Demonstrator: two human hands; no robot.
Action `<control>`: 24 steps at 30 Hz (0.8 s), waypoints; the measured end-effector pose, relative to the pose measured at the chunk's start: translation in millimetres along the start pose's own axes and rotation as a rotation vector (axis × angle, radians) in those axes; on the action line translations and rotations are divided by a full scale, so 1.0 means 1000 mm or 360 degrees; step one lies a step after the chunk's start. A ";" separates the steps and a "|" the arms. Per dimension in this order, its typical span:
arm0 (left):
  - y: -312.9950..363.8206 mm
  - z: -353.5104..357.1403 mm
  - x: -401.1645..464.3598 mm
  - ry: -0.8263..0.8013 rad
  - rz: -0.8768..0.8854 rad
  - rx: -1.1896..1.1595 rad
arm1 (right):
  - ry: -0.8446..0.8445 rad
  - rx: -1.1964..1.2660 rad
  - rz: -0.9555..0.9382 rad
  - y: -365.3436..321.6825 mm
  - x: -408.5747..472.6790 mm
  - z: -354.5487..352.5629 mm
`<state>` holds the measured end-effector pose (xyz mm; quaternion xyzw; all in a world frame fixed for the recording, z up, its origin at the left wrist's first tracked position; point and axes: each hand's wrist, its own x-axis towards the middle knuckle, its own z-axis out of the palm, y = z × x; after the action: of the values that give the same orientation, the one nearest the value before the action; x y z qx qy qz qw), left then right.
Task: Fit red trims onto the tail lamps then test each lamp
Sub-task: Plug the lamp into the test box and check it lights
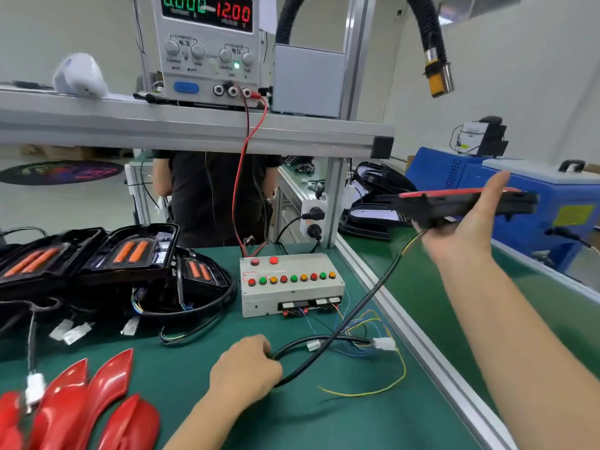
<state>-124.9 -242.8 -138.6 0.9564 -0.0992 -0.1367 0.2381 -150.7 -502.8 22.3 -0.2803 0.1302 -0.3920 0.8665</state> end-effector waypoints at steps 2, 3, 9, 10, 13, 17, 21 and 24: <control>0.006 -0.002 0.001 -0.0119 -0.0040 -0.0146 | 0.0033 0.0052 -0.0021 -0.007 0.007 0.006; 0.008 -0.002 0.002 -0.0183 -0.0063 -0.0262 | 0.0030 0.0080 -0.0032 -0.010 0.010 0.010; 0.005 -0.002 0.003 -0.0355 -0.0183 -0.1039 | -0.0192 -0.0079 -0.0135 -0.017 0.020 0.027; 0.002 -0.003 0.001 -0.0392 -0.0215 -0.1137 | -0.0224 -0.0104 -0.0141 -0.017 0.020 0.026; -0.007 -0.003 -0.007 -0.0510 -0.0287 -0.1470 | -0.0218 -0.0174 -0.0096 -0.016 0.020 0.010; -0.014 -0.008 -0.017 -0.0551 -0.0271 -0.1922 | -0.0100 -0.0292 0.0164 -0.008 0.019 -0.048; -0.010 -0.017 -0.037 -0.0473 -0.0055 -0.2427 | 0.0157 -0.0389 0.0439 -0.004 0.012 -0.127; 0.004 -0.022 -0.051 -0.0376 0.0214 -0.2513 | 0.0430 -0.0445 0.0491 -0.008 0.013 -0.172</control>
<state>-166.9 -223.8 -107.5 0.4767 -0.0550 -0.2524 0.8403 -223.8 -582.8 -112.3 -0.3194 0.3393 -0.2672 0.8435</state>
